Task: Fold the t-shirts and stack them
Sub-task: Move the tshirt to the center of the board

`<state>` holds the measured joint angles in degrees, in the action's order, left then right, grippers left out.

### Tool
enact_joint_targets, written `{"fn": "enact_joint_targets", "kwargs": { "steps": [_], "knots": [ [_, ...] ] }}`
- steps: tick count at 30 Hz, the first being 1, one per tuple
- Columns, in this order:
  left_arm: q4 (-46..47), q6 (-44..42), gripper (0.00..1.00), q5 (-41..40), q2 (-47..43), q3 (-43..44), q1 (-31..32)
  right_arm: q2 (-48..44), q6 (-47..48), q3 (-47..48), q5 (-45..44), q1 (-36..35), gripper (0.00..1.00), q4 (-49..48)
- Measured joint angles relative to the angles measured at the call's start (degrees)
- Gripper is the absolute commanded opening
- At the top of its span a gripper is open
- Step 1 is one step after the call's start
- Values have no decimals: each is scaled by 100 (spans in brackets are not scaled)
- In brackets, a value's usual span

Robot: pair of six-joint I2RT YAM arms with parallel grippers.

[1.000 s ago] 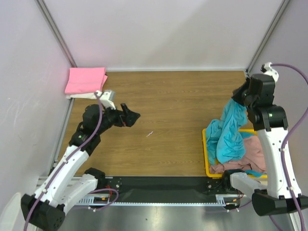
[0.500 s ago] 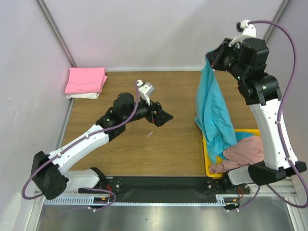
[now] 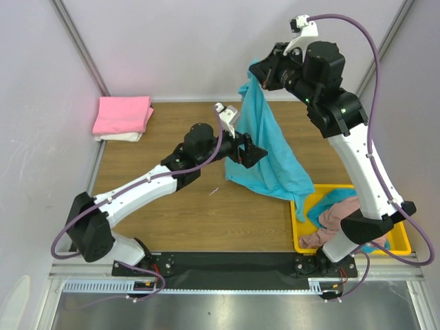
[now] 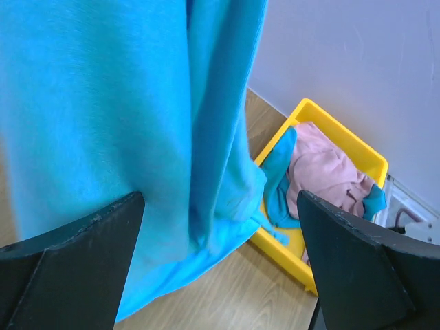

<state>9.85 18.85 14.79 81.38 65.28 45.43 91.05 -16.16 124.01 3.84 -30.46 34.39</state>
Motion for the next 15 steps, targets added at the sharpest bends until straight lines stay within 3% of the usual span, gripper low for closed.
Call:
{"fn": "enact_joint_targets", "kwargs": {
  "steps": [6,9,10,12,15],
  "knots": [
    [162,490,81,-588,577,243,192,199,-9,11,-155,-98,0,-177],
    [120,654,64,-1012,846,372,210,232,-9,4,-208,-114,0,-245],
    [114,682,46,-1119,885,382,208,232,-9,-7,-234,-129,0,-271],
    [109,763,31,-1329,925,387,208,232,-7,-33,-260,-160,0,-339],
    [125,802,1,-1451,922,398,208,232,15,-92,-385,-184,0,-380]
  ]
}}
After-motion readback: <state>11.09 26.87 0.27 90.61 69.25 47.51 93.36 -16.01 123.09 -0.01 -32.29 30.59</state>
